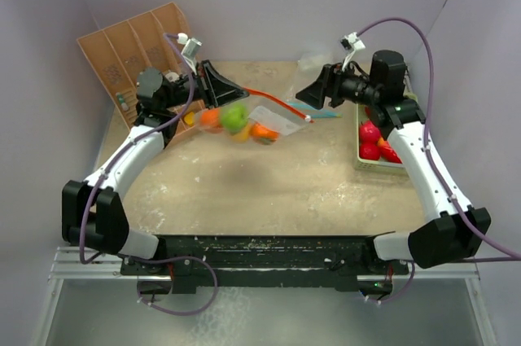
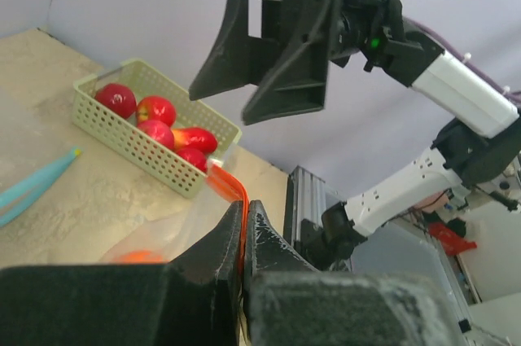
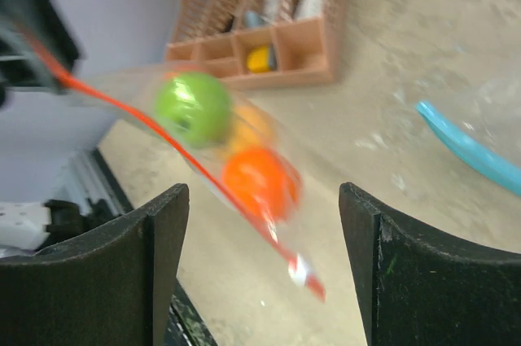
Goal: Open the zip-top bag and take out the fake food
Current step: Pick up the zipper food storage bag at the center of the board.
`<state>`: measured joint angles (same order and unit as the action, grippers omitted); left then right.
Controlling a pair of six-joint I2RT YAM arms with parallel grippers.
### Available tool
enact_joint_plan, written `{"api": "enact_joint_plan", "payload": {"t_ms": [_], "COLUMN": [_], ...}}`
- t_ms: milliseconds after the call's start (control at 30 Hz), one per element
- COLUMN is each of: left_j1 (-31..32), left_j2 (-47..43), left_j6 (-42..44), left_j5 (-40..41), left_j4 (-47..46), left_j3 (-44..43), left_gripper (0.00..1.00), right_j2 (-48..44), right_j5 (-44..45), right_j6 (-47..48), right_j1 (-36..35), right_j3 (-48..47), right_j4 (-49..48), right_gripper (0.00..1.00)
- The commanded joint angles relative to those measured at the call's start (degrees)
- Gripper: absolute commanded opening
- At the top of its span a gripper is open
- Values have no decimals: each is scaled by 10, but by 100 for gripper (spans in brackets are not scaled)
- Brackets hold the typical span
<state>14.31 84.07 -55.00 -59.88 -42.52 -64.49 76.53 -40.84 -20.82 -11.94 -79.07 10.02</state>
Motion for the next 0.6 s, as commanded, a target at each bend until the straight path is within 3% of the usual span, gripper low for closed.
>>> {"api": "enact_joint_plan", "payload": {"t_ms": [0, 300, 467, 567], "left_j1": [0, 0, 3, 5], "left_j2": [-39, -38, -47, -57], "left_j6": [105, 57, 71, 92], "left_j5": [-21, -4, 35, 65], "left_j4": [125, 59, 85, 115], "left_j3": [-1, 42, 45, 45], "left_gripper": [0, 0, 0, 0], "right_j2": [-5, -8, 3, 21], "right_j5": [110, 58, 106, 149], "right_j6": [95, 54, -109, -128], "right_j1": [-9, -20, -20, -28], "right_j3": [-7, 22, 37, 5], "right_j4": [85, 41, 45, 91], "right_gripper": [74, 66, 45, 54]}}
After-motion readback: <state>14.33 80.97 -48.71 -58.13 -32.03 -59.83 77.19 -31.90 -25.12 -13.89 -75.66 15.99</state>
